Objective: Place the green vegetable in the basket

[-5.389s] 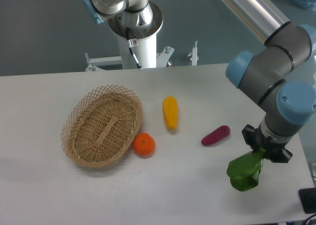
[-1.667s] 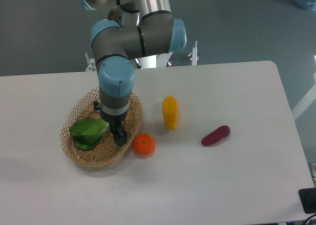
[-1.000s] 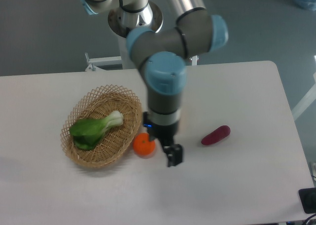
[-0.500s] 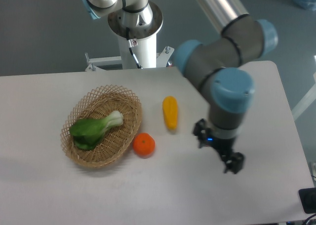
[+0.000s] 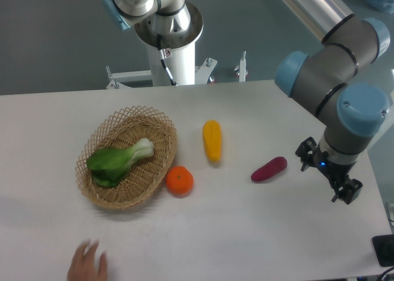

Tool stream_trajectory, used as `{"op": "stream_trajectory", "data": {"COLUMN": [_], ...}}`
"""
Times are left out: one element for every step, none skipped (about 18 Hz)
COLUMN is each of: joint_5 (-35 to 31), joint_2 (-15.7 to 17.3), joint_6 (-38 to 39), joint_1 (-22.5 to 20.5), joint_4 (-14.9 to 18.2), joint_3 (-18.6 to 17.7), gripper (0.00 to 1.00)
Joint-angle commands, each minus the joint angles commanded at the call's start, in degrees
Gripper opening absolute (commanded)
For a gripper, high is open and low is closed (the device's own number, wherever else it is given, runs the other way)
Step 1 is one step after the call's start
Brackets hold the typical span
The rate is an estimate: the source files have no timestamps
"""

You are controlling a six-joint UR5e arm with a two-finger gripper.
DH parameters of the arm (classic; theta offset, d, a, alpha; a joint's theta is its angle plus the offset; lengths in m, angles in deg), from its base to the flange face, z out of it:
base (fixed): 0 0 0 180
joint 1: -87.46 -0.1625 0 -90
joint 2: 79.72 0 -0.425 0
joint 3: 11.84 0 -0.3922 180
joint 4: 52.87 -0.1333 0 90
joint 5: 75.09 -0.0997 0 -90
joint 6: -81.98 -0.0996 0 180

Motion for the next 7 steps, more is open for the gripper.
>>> {"op": "stream_trajectory", "data": {"joint_5": [0.0, 0.0, 0.0, 0.0, 0.0, 0.0, 0.0], "joint_2": [0.0, 0.0, 0.1, 0.1, 0.2, 0.2, 0.2], "joint_6": [0.0, 0.0, 0.0, 0.0, 0.0, 0.0, 0.0], "joint_1": [0.0, 0.0, 0.0, 0.0, 0.0, 0.0, 0.0], "joint_4": [-0.1, -0.1, -0.1, -0.1, -0.2, -0.2, -0.2], "joint_3": [-0.1, -0.2, -0.2, -0.4, -0.5, -0.6, -0.6], "gripper": [1.00, 1.00, 1.00, 1.00, 1.00, 1.00, 1.00]}}
